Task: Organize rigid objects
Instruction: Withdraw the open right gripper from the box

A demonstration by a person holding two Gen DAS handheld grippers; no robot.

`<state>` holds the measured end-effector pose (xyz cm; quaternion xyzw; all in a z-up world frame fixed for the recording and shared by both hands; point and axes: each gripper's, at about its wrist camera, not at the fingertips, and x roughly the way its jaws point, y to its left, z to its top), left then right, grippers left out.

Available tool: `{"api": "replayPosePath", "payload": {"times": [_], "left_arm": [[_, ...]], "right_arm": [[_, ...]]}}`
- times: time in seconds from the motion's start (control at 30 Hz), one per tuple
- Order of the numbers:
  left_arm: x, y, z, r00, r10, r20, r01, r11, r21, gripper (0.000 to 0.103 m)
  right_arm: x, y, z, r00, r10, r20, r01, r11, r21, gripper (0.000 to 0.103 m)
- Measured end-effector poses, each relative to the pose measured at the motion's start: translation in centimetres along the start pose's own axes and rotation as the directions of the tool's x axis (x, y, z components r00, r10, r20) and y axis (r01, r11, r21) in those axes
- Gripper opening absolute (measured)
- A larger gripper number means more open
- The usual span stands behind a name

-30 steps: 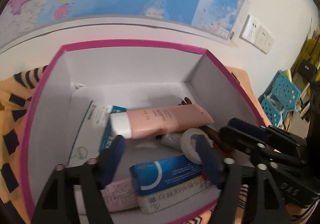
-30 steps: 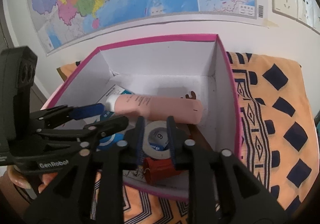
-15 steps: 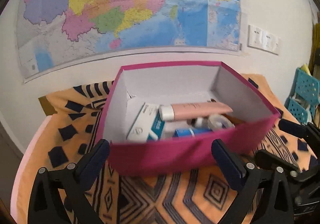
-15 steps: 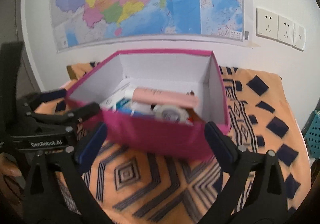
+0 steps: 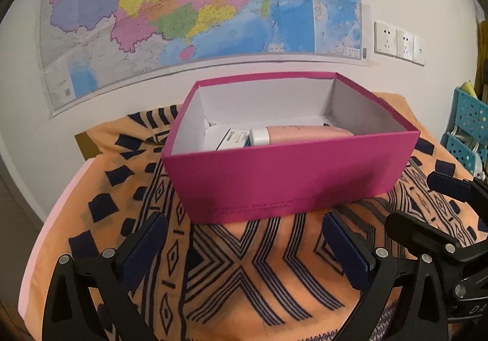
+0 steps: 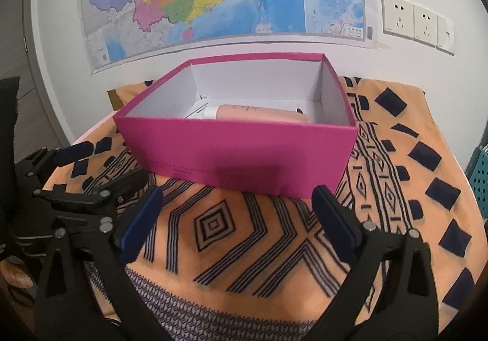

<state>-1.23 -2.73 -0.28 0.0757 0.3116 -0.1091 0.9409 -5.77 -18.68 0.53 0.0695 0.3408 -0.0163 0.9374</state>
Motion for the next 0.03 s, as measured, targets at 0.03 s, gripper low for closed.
{"api": "replayPosePath", "payload": {"times": [0.03], "left_arm": [[0.07,0.11,-0.11,1.0,-0.004,-0.007,0.004,1.0,-0.005,0.103]], "right_arm": [[0.03,0.09,-0.12,1.0,0.002,-0.004,-0.002,1.0,0.0,0.098]]}}
